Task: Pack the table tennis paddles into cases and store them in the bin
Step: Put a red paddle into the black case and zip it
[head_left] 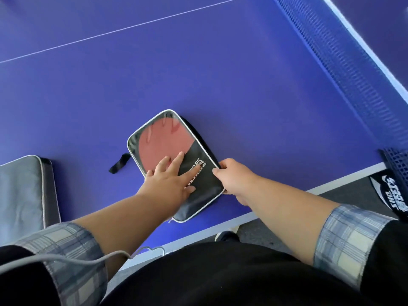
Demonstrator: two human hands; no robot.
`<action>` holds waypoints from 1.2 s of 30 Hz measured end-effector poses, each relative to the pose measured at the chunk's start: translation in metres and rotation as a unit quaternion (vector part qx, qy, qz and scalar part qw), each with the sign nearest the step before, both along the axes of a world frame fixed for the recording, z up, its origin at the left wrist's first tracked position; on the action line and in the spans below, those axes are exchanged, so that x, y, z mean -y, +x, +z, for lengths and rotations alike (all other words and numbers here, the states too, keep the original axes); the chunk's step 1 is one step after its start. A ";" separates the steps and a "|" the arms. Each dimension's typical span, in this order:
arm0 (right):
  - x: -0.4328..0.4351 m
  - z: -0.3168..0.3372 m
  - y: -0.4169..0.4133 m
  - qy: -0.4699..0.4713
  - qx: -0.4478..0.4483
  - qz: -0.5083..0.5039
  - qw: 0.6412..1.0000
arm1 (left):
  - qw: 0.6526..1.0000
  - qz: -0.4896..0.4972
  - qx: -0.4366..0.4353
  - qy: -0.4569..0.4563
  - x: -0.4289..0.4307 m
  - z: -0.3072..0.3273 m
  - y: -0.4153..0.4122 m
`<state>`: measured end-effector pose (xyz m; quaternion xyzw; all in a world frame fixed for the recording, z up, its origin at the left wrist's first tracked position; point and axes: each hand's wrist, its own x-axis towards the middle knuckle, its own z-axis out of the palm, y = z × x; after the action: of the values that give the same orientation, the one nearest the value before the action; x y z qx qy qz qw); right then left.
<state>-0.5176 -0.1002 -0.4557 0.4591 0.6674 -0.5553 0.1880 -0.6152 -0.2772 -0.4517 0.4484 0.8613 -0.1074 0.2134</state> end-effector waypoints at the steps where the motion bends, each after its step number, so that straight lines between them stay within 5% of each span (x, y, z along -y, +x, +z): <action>1: -0.014 0.001 -0.007 0.032 -0.010 0.025 0.999 | 1.000 -0.018 -0.014 0.006 -0.006 0.002 -0.003; 13: -0.111 -0.013 -0.063 0.199 -0.038 0.136 0.970 | 0.998 -0.009 -0.009 0.069 -0.086 -0.016 -0.052; 19: -0.061 -0.013 -0.007 0.253 -0.131 -0.126 0.950 | 0.998 -0.001 -0.012 0.068 -0.079 -0.037 -0.058; 24: 0.009 -0.011 0.053 0.163 -0.046 -0.122 0.978 | 0.998 0.009 0.010 0.061 -0.084 -0.036 -0.060; 27: 0.044 -0.015 0.054 0.209 0.029 -0.048 0.976 | 0.998 0.009 0.012 0.056 -0.085 -0.035 -0.060; 31: 0.050 -0.017 0.033 0.246 0.087 -0.078 0.962 | 0.998 0.007 0.007 0.061 -0.085 -0.036 -0.061; 36: 0.047 -0.015 0.038 0.238 0.058 -0.078 0.966 | 0.998 -0.003 0.010 0.059 -0.086 -0.039 -0.064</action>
<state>-0.4799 -0.1477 -0.4704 0.5727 0.7306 -0.3657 0.0675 -0.6795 -0.1917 -0.4912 0.4640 0.8625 -0.0527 0.1948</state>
